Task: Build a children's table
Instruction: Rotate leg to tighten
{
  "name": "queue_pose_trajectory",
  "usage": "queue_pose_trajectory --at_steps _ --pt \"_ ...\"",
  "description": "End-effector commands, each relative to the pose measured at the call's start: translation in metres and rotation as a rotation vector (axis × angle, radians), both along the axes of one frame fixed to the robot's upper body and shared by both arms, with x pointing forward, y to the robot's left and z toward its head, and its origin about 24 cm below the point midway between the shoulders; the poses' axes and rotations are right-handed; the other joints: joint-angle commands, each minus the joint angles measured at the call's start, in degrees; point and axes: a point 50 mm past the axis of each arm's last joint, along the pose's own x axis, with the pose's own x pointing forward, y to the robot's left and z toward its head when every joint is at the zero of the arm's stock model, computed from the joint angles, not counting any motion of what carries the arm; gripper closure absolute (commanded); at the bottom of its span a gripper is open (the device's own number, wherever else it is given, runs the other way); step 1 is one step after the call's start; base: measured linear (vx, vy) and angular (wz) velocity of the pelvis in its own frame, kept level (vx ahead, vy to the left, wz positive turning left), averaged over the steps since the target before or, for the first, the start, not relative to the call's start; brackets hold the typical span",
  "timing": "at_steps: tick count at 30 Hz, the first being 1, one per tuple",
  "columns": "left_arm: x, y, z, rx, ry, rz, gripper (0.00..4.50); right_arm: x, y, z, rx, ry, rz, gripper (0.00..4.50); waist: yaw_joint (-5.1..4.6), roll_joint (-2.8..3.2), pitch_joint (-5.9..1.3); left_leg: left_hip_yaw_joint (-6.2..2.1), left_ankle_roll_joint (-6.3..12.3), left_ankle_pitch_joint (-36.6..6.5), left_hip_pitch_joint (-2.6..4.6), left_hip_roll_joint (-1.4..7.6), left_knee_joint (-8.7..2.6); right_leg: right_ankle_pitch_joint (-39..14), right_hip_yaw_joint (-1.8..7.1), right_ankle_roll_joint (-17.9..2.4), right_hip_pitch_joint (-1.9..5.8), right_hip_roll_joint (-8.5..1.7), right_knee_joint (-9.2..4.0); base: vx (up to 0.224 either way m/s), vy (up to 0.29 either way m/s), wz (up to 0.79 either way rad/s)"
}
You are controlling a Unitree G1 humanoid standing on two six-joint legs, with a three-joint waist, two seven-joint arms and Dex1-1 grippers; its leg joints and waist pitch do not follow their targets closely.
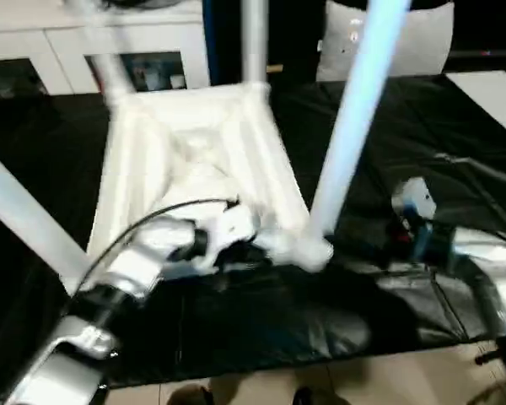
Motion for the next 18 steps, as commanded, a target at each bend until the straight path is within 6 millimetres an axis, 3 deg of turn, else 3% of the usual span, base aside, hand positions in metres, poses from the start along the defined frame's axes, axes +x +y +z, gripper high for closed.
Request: queue_pose_trajectory --at_steps 1,4,12,18 --pt "-0.007 -0.009 0.005 -0.007 -0.012 -0.138 4.50 -0.003 0.003 0.000 -0.006 0.021 0.101 0.79 -0.12 -1.25 -4.28 0.25 5.90 -11.78 0.50 1.54 -3.18 -21.23 2.58 -9.94 3.14 -2.80 -3.96 0.000 0.000 0.00" --pt "-0.008 -0.003 0.006 0.028 -0.007 -0.188 4.50 -0.006 0.005 -0.002 -0.019 0.073 0.195 0.90 0.01 -1.50 -4.36 0.20 5.62 -12.23 0.37 1.71 -3.19 -18.39 2.61 -11.53 3.34 -2.79 -3.42 0.000 0.000 0.00" --pt "-0.009 0.000 0.009 0.050 0.006 -0.269 4.50 -0.008 0.010 -0.006 -0.024 0.142 0.314 1.68 0.16 -1.92 -4.21 0.29 4.63 -13.21 0.47 1.66 -3.14 -20.96 2.72 -11.05 3.23 -3.06 -3.73 0.000 0.000 0.00" --pt "-0.009 -0.001 0.010 0.048 0.012 -0.289 4.50 -0.007 0.014 -0.008 -0.012 0.158 0.340 2.16 0.18 -1.97 -4.36 0.27 4.66 -11.87 0.38 1.70 -3.03 -18.00 2.70 -12.08 3.38 -3.01 -3.27 0.000 0.000 0.00"
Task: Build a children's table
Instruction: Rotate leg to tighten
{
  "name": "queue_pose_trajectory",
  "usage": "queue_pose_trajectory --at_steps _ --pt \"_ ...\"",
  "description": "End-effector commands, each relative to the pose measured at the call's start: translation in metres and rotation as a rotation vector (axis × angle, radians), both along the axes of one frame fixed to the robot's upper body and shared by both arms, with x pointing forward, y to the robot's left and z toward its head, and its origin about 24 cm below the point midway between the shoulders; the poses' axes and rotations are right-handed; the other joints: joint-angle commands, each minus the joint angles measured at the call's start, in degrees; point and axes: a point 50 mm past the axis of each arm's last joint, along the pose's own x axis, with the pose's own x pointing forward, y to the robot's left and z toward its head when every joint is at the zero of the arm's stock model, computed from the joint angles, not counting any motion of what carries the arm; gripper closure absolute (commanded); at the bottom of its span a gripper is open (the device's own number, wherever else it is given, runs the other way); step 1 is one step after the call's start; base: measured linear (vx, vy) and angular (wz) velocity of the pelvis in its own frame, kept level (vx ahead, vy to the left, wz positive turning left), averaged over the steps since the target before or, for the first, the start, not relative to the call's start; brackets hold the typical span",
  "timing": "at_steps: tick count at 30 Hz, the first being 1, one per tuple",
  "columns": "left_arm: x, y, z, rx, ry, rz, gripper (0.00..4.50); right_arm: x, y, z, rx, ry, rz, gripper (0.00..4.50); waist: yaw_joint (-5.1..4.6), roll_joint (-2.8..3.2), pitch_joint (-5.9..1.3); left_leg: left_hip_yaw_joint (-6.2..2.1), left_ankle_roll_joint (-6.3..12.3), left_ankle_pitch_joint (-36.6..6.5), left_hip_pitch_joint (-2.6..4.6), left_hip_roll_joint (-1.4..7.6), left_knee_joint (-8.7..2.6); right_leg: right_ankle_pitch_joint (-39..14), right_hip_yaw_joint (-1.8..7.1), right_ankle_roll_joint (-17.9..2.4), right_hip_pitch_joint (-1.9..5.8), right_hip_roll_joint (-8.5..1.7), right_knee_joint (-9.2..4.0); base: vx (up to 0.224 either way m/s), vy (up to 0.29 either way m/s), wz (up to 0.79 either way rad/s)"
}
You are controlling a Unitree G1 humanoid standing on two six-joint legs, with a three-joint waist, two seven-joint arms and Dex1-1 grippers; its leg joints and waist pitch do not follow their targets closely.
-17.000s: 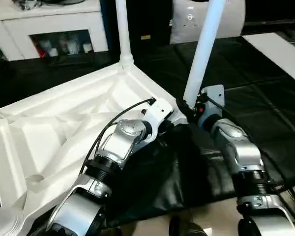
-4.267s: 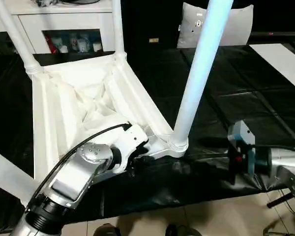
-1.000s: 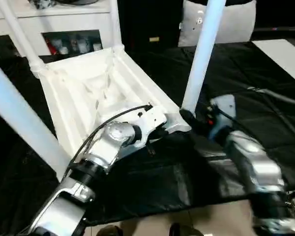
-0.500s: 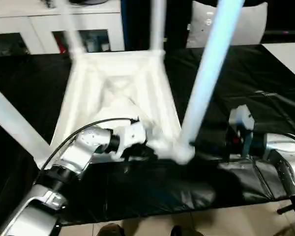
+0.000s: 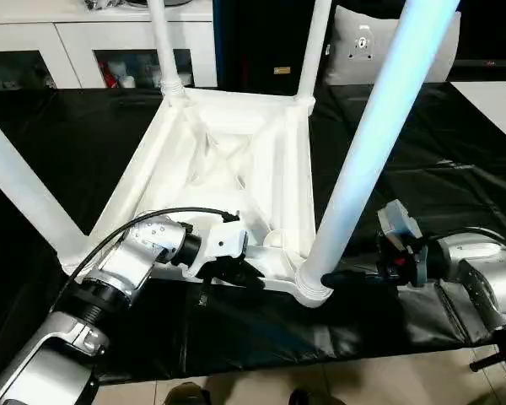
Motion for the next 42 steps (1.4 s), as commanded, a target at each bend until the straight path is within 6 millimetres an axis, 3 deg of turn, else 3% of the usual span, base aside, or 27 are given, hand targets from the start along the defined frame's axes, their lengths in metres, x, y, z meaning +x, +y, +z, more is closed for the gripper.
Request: queue_pose_trajectory --at_steps 1,10,12,13,14,16,17,18,19,21,23,24,25,28,31,33,35,37,40,42 --pt "-0.003 -0.010 0.008 -0.008 -0.017 -0.119 4.50 0.000 0.004 0.003 0.007 0.001 0.041 2.35 -0.08 -0.90 -4.37 0.17 4.71 -11.74 0.55 1.56 -3.62 -18.09 2.62 -11.77 3.31 -2.97 -3.35 0.000 0.000 0.00" --pt "0.006 -0.013 0.008 -0.058 -0.015 0.027 4.50 -0.008 0.009 0.000 0.074 0.065 0.017 2.61 0.31 -0.88 -4.14 0.19 4.48 -12.52 0.72 1.56 -3.67 -20.04 2.64 -11.03 3.21 -2.94 -3.69 0.000 0.000 0.00" --pt "0.013 -0.018 0.009 -0.081 -0.008 0.167 4.50 -0.011 0.016 -0.005 0.098 0.084 -0.059 2.61 0.21 -0.96 -4.05 0.15 4.23 -12.35 0.51 1.53 -3.81 -20.35 2.63 -10.66 3.40 -2.84 -3.63 0.000 0.000 0.00" --pt "0.016 -0.024 0.010 -0.097 -0.003 0.232 4.50 -0.010 0.021 -0.009 0.096 0.075 -0.130 2.61 0.05 -0.51 -3.50 0.11 3.35 -14.98 0.88 1.58 -4.02 -23.27 2.65 -10.27 2.89 -2.82 -4.16 0.000 0.000 0.00" --pt "0.017 -0.028 0.011 -0.110 -0.001 0.265 4.50 -0.007 0.024 -0.011 0.092 0.056 -0.183 2.61 -0.08 -0.78 -3.57 0.02 2.78 -15.21 0.69 1.41 -4.05 -24.28 2.59 -9.79 3.16 -2.89 -4.12 0.000 0.000 0.00" --pt "0.019 -0.035 0.013 -0.133 0.003 0.324 4.50 -0.001 0.030 -0.015 0.087 0.032 -0.281 2.61 -0.49 -0.66 -3.57 -0.20 1.79 -16.33 0.91 1.11 -4.05 -28.73 2.27 -8.17 3.01 -3.12 -4.75 0.000 0.000 0.00" --pt "0.021 -0.040 0.014 -0.149 0.004 0.355 4.50 0.002 0.032 -0.016 0.086 0.025 -0.339 2.61 -1.09 -0.93 -3.32 -0.35 1.65 -16.90 0.45 0.82 -4.12 -31.41 2.01 -6.55 3.25 -3.01 -5.15 -0.062 0.011 -0.12" --pt "0.022 -0.045 0.015 -0.163 0.005 0.383 4.50 0.006 0.035 -0.018 0.087 0.019 -0.394 2.61 -1.63 -0.84 -3.11 -0.56 1.19 -18.21 0.38 0.73 -4.24 -34.88 1.60 -4.78 3.10 -2.86 -5.62 0.000 0.000 0.00" --pt "0.023 -0.051 0.016 -0.178 0.006 0.414 4.50 0.010 0.038 -0.019 0.092 0.014 -0.450 2.62 -2.24 -0.68 -3.16 -0.53 1.00 -19.30 0.79 0.38 -3.87 -37.20 1.41 -3.59 2.77 -2.95 -6.32 0.000 0.000 0.00" --pt "0.025 -0.062 0.018 -0.206 0.013 0.463 4.50 0.018 0.044 -0.019 0.106 -0.010 -0.548 2.62 -2.93 -0.72 -3.37 -0.69 1.46 -18.73 0.55 0.22 -3.79 -36.64 1.26 -3.29 2.90 -2.84 -6.32 0.000 0.000 0.00" --pt "0.031 -0.082 0.023 -0.258 0.015 0.576 4.50 0.034 0.056 -0.019 0.131 -0.021 -0.774 2.62 -3.63 -0.59 -3.16 -0.54 1.59 -19.22 0.55 0.06 -3.64 -37.11 1.11 -3.01 2.43 -2.55 -6.65 0.000 0.000 0.00" --pt "0.033 -0.087 0.024 -0.265 0.010 0.609 4.50 0.039 0.059 -0.019 0.138 -0.006 -0.838 2.62 -3.97 -0.13 -3.40 -0.81 1.16 -19.31 0.49 -0.11 -3.53 -37.40 0.72 -2.86 2.59 -2.61 -6.53 0.000 0.000 0.00" --pt "0.035 -0.090 0.025 -0.269 -0.003 0.645 4.50 0.043 0.061 -0.018 0.148 -0.001 -0.905 2.63 -4.40 -0.31 -3.39 -0.85 1.27 -18.76 0.01 -0.05 -3.70 -35.98 0.67 -2.65 2.87 -2.44 -6.55 0.000 0.000 0.00" --pt "0.041 -0.097 0.029 -0.281 -0.046 0.725 4.50 0.053 0.067 -0.018 0.156 0.019 -1.053 2.63 -4.80 0.11 -3.56 -0.68 2.57 -17.84 0.21 0.02 -3.81 -31.56 1.01 -4.29 2.64 -2.34 -6.42 0.000 0.000 0.00" --pt "0.043 -0.104 0.034 -0.288 -0.087 0.751 4.50 0.058 0.071 -0.018 0.171 0.017 -1.132 2.63 -4.54 0.23 -4.03 -0.44 3.87 -14.13 0.03 0.38 -3.83 -22.64 1.63 -7.62 3.00 -2.37 -5.29 0.000 0.000 0.00" --pt "0.040 -0.107 0.034 -0.280 -0.100 0.726 4.50 0.057 0.071 -0.014 0.188 -0.036 -1.118 1.93 -4.27 0.20 -4.29 -0.11 4.85 -11.68 0.24 0.49 -3.63 -16.87 2.03 -9.78 3.00 -2.32 -4.68 0.056 -0.002 0.07" --pt "0.039 -0.107 0.033 -0.271 -0.108 0.711 4.50 0.056 0.070 -0.010 0.225 -0.062 -1.108 1.83 -3.86 0.23 -4.41 0.02 6.34 -9.21 -0.04 0.45 -3.51 -12.77 2.19 -11.33 3.37 -2.44 -4.14 0.054 -0.012 0.04" --pt "0.038 -0.104 0.030 -0.256 -0.122 0.685 4.50 0.053 0.064 -0.007 0.238 -0.082 -1.072 1.71 -3.08 0.22 -4.55 0.13 7.75 -7.05 0.07 0.46 -3.45 -10.79 2.26 -12.00 3.64 -2.47 -3.85 0.026 -0.008 0.01" --pt "0.037 -0.094 0.025 -0.233 -0.124 0.656 4.50 0.046 0.045 -0.005 0.215 -0.138 -0.999 1.49 -2.72 0.15 -4.54 0.23 8.72 -5.89 -0.10 0.43 -3.32 -8.93 2.30 -12.46 3.83 -2.43 -3.61 0.000 0.000 0.00" --pt "0.035 -0.087 0.022 -0.224 -0.126 0.608 4.50 0.041 0.029 -0.004 0.190 -0.153 -0.950 1.29 -2.49 0.17 -4.30 0.22 8.91 -6.89 -0.15 0.46 -3.39 -10.95 2.15 -12.06 3.96 -2.43 -3.88 0.000 0.000 0.00"
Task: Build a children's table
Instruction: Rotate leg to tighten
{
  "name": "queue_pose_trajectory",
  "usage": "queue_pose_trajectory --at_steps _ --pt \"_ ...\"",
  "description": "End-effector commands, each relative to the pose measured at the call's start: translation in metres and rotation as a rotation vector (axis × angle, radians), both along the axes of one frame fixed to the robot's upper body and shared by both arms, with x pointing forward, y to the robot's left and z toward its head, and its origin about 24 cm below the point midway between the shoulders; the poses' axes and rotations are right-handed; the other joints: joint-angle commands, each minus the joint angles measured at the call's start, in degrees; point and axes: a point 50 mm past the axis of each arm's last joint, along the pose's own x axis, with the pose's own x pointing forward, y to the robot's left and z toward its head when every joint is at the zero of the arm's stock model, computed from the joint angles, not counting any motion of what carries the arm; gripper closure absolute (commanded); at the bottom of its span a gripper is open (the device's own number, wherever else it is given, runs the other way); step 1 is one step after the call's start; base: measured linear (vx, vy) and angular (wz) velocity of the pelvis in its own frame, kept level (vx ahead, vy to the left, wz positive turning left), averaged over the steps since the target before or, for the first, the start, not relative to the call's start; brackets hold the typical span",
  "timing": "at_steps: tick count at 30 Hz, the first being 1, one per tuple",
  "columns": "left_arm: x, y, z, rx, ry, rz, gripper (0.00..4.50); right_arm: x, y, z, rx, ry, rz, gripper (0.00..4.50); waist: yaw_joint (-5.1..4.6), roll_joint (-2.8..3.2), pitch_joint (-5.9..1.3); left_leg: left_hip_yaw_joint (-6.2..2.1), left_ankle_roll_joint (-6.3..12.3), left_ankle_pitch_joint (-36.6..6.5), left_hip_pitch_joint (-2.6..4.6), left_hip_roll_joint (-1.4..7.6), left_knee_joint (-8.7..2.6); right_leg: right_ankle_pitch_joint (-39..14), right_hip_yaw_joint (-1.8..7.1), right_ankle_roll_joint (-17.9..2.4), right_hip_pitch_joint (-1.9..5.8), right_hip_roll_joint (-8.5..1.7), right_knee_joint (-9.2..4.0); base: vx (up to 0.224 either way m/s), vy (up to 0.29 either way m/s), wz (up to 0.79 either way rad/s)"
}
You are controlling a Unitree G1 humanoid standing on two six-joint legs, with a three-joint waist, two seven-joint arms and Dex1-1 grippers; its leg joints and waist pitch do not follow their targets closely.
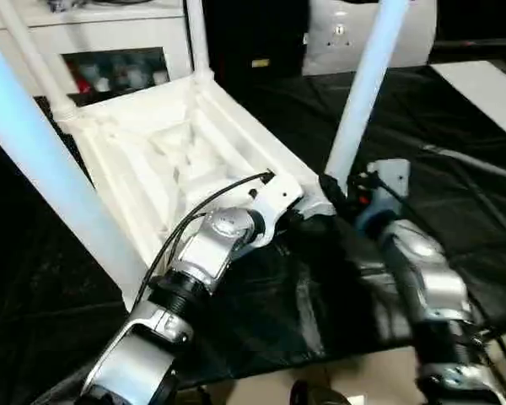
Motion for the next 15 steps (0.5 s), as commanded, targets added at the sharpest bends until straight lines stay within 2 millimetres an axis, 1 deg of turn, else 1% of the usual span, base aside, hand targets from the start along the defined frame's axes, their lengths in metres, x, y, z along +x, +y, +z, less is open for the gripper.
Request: queue_pose_trajectory --at_steps 1,2,3,4,5,6,7,8,9,10,11,12,14,15 --pt "-0.005 -0.004 0.014 -0.070 -0.081 -0.121 4.50 -0.006 -0.003 0.004 -0.015 -0.022 0.099 1.08 0.40 -1.19 -4.36 0.27 8.27 -7.85 -0.09 0.49 -2.61 -13.51 2.25 -11.35 4.37 -2.57 -3.38 0.000 0.000 0.00" --pt "-0.005 -0.004 0.014 -0.070 -0.081 -0.121 4.50 -0.006 -0.003 0.004 -0.015 -0.022 0.099 1.03 0.43 -1.16 -4.27 0.27 8.02 -8.30 -0.06 0.55 -2.66 -14.82 2.29 -11.01 4.28 -2.64 -3.53 0.000 0.000 0.00" --pt "-0.007 0.002 0.011 -0.050 -0.075 -0.154 4.50 -0.009 -0.014 0.006 -0.056 -0.025 0.153 0.94 0.39 -1.01 -4.15 0.28 7.35 -9.39 0.05 0.58 -2.70 -17.22 2.26 -10.48 4.13 -2.60 -3.79 0.000 0.000 0.00" --pt "-0.008 0.004 0.009 -0.043 -0.074 -0.167 4.50 -0.011 -0.019 0.006 -0.076 -0.026 0.175 0.84 0.45 -1.04 -4.16 0.27 7.13 -9.91 0.13 0.59 -2.70 -18.04 2.25 -10.27 4.12 -2.60 -3.87 0.000 0.000 0.00" --pt "-0.009 0.008 0.007 -0.035 -0.063 -0.185 4.50 -0.013 -0.024 0.007 -0.100 -0.026 0.206 0.84 0.50 -1.09 -4.15 0.23 6.77 -10.15 0.18 0.75 -2.73 -18.24 2.35 -10.21 4.09 -2.60 -3.80 0.000 0.000 0.00" --pt "-0.010 0.012 0.005 -0.026 -0.054 -0.206 4.50 -0.016 -0.030 0.009 -0.116 -0.018 0.244 0.65 0.54 -1.01 -4.07 0.27 6.57 -10.38 0.33 0.87 -2.74 -17.88 2.43 -10.57 3.88 -2.56 -3.71 0.000 0.000 0.00" --pt "-0.011 0.012 0.005 -0.025 -0.054 -0.213 4.50 -0.017 -0.031 0.009 -0.118 -0.017 0.254 0.57 0.52 -1.04 -3.94 0.28 6.62 -11.11 0.29 0.80 -2.79 -18.61 2.34 -10.53 3.89 -2.50 -3.82 0.000 0.000 0.00" --pt "-0.012 0.015 0.004 -0.021 -0.054 -0.236 4.50 -0.019 -0.034 0.011 -0.124 -0.016 0.285 0.57 0.68 -1.00 -3.81 0.25 6.45 -12.28 0.39 0.75 -2.86 -20.82 2.28 -9.84 3.85 -2.57 -4.10 0.000 0.000 0.00" --pt "-0.017 0.022 0.001 -0.011 -0.050 -0.314 4.50 -0.026 -0.041 0.016 -0.153 -0.008 0.399 0.57 0.73 -1.08 -3.88 0.21 6.30 -12.39 0.47 0.80 -2.88 -21.73 2.32 -9.33 3.88 -2.63 -4.15 0.000 0.000 0.00" --pt "-0.020 0.027 -0.001 -0.002 -0.039 -0.362 4.50 -0.030 -0.043 0.018 -0.167 0.002 0.469 0.57 0.91 -1.00 -3.98 0.08 6.42 -12.51 0.51 0.76 -2.87 -21.91 2.25 -9.09 3.94 -2.66 -4.14 0.000 0.000 0.00" --pt "-0.022 0.029 -0.002 0.004 -0.031 -0.392 4.50 -0.033 -0.044 0.019 -0.175 0.010 0.513 0.57 1.09 -1.17 -3.84 0.12 6.69 -12.83 0.51 0.94 -2.89 -22.34 2.38 -8.98 3.90 -2.74 -4.19 0.000 0.000 0.00" --pt "-0.022 0.029 -0.002 0.004 -0.031 -0.392 4.50 -0.033 -0.044 0.019 -0.175 0.010 0.513 0.57 1.01 -1.19 -3.76 0.16 6.67 -12.97 0.49 1.01 -2.97 -22.71 2.41 -9.31 3.78 -2.75 -4.16 0.000 0.000 0.00" --pt "-0.027 0.034 -0.003 0.022 -0.024 -0.475 4.50 -0.037 -0.046 0.021 -0.190 0.016 0.600 0.57 1.20 -1.10 -3.81 0.12 6.40 -13.44 0.72 1.05 -2.98 -23.95 2.34 -9.06 3.58 -2.78 -4.30 0.000 0.000 0.00" --pt "-0.031 0.039 -0.003 0.044 -0.018 -0.536 4.50 -0.039 -0.046 0.023 -0.203 0.021 0.664 0.57 1.23 -1.15 -3.82 0.05 6.33 -13.12 0.62 1.18 -3.03 -23.46 2.37 -9.20 3.58 -2.80 -4.10 0.000 0.000 0.00"
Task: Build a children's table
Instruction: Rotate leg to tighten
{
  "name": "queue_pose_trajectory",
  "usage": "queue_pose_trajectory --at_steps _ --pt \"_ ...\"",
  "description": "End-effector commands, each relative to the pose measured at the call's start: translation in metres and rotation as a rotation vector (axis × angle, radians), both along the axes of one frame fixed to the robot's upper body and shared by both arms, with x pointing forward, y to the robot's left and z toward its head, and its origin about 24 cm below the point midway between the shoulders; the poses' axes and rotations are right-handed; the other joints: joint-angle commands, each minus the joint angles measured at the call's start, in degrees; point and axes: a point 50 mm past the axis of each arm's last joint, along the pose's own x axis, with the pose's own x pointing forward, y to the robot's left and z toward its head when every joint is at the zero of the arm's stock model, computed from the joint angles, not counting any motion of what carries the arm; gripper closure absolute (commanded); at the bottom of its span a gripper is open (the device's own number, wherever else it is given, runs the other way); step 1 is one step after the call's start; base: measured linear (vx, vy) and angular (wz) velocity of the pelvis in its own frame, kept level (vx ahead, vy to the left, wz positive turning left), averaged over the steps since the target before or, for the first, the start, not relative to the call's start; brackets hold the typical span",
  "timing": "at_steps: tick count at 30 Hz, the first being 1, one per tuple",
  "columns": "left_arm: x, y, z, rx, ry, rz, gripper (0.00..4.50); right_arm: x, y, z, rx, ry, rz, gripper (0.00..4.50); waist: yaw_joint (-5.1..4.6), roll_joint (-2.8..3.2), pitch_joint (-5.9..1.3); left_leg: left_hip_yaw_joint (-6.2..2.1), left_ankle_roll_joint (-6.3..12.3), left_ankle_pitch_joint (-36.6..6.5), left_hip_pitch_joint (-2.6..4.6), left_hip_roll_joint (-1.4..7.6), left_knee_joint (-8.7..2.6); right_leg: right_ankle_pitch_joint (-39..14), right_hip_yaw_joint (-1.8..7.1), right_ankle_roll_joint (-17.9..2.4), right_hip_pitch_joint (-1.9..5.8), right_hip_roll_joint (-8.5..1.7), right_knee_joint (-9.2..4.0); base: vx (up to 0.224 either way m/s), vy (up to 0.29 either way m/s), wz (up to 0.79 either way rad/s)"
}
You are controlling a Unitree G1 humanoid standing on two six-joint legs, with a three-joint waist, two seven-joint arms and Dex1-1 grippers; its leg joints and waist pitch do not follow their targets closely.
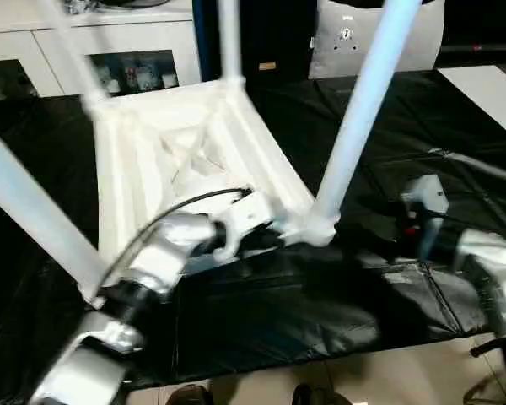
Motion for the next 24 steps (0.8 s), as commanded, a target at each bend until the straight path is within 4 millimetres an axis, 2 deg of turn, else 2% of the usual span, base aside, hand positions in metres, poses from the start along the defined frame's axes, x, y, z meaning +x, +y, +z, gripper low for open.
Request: queue_pose_trajectory --at_steps 1,3,4,5,6,9,13,16,24 --pt "-0.012 -0.010 0.004 0.001 -0.012 -0.180 4.50 -0.004 0.003 0.004 -0.006 -0.002 0.107 0.57 0.13 -1.22 -3.96 0.08 6.61 -12.93 0.31 1.19 -3.27 -23.09 2.38 -9.59 3.30 -2.75 -4.43 0.000 0.000 0.00" --pt "-0.014 -0.006 0.004 0.023 -0.006 -0.232 4.50 -0.006 0.004 0.004 -0.017 0.010 0.160 0.57 0.31 -1.19 -3.97 0.15 6.44 -12.57 0.28 1.33 -3.27 -21.62 2.48 -10.36 3.29 -2.76 -4.16 0.000 0.000 0.00" --pt "-0.015 -0.004 0.004 0.033 0.000 -0.253 4.50 -0.006 0.004 0.004 -0.021 0.018 0.183 0.73 0.56 -1.10 -4.05 0.15 6.41 -12.56 0.36 1.41 -3.25 -21.00 2.47 -10.79 3.26 -2.74 -3.98 0.000 0.000 0.00" --pt "-0.017 -0.001 0.005 0.039 0.009 -0.288 4.50 -0.006 0.004 0.004 -0.024 0.035 0.214 0.83 0.66 -1.49 -3.94 0.23 6.39 -12.42 0.26 1.49 -3.28 -20.50 2.54 -11.08 3.23 -2.76 -3.88 0.000 0.000 0.00" --pt "-0.018 0.001 0.006 0.049 0.018 -0.320 4.50 -0.007 0.005 0.003 -0.028 0.053 0.248 0.83 1.12 -1.35 -4.09 0.24 6.25 -11.97 0.52 1.60 -3.22 -19.86 2.63 -11.50 3.17 -2.86 -3.68 0.000 0.000 0.00" --pt "-0.019 0.005 0.009 0.067 0.026 -0.388 4.50 -0.008 0.007 0.002 -0.045 0.080 0.312 1.06 1.36 -1.33 -3.97 0.33 6.03 -12.11 0.45 1.61 -3.15 -18.81 2.75 -12.32 3.08 -2.88 -3.40 0.000 0.000 0.00" --pt "-0.019 0.007 0.011 0.099 0.021 -0.450 4.50 -0.005 0.012 0.001 -0.053 0.084 0.359 1.50 1.40 -1.54 -3.92 0.26 5.69 -12.58 0.29 1.55 -3.20 -20.08 2.72 -11.85 3.21 -3.00 -3.40 0.000 0.000 0.00" --pt "-0.020 0.007 0.011 0.100 0.025 -0.464 4.50 -0.005 0.014 0.001 -0.047 0.088 0.374 1.61 1.35 -1.65 -3.89 0.22 5.13 -12.51 0.26 1.47 -3.21 -21.80 2.70 -11.08 3.31 -3.06 -3.56 0.000 0.000 0.00" --pt "-0.020 0.005 0.012 0.084 0.029 -0.479 4.50 -0.005 0.021 -0.001 -0.022 0.100 0.433 2.38 1.34 -1.83 -4.03 0.28 5.58 -11.06 0.21 1.51 -3.08 -19.28 2.72 -11.94 3.36 -2.96 -3.20 0.000 0.000 0.00"
